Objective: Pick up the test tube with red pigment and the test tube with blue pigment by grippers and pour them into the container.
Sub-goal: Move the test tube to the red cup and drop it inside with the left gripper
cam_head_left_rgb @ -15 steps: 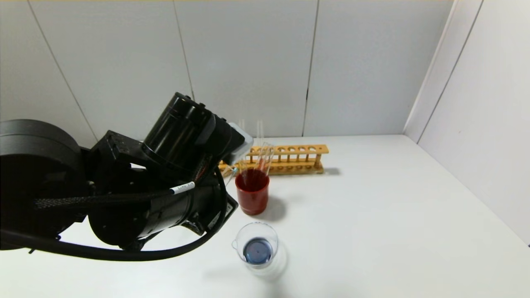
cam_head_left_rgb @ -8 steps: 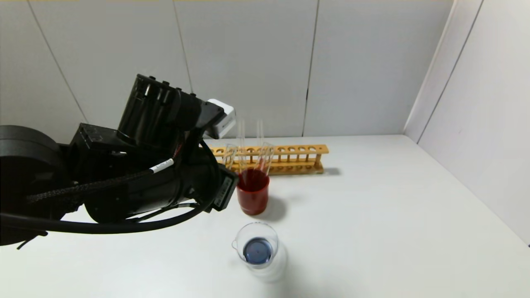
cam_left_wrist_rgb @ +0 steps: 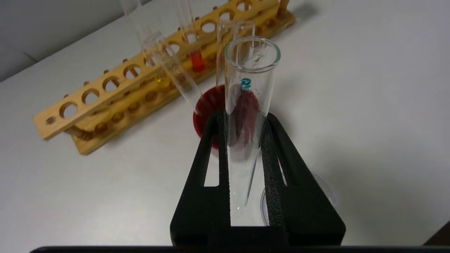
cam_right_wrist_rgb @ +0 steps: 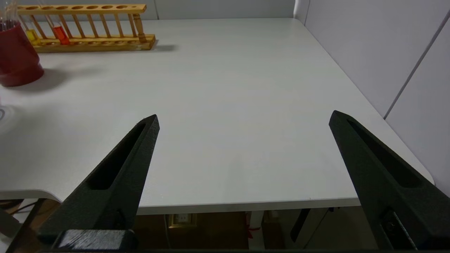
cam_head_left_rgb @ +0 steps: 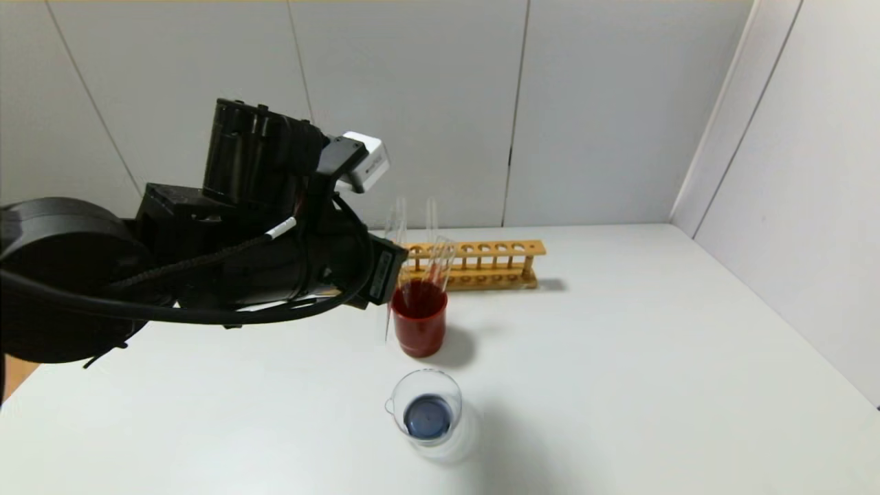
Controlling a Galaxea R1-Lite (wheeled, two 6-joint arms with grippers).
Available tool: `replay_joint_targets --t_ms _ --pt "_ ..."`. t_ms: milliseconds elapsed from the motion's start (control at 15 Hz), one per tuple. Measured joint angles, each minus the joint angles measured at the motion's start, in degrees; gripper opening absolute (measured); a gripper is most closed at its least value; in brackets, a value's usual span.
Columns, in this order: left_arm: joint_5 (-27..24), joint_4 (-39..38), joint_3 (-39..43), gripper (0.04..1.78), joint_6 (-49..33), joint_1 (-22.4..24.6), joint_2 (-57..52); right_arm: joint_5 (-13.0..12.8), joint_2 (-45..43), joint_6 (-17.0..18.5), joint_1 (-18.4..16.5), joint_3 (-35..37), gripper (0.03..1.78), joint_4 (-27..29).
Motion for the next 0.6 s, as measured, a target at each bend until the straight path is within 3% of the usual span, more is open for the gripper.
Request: replay_joint_targets --t_ms 267,600 --pt "-6.9 -9.6 -1.0 0.33 -0.1 3.2 3.1 0.0 0.0 0.0 0.0 0.0 1.7 0.0" --pt "-10.4 -17.2 -1.7 0.33 -0.3 6.9 7.3 0.0 0.0 0.0 0.0 0.0 1.7 0.0"
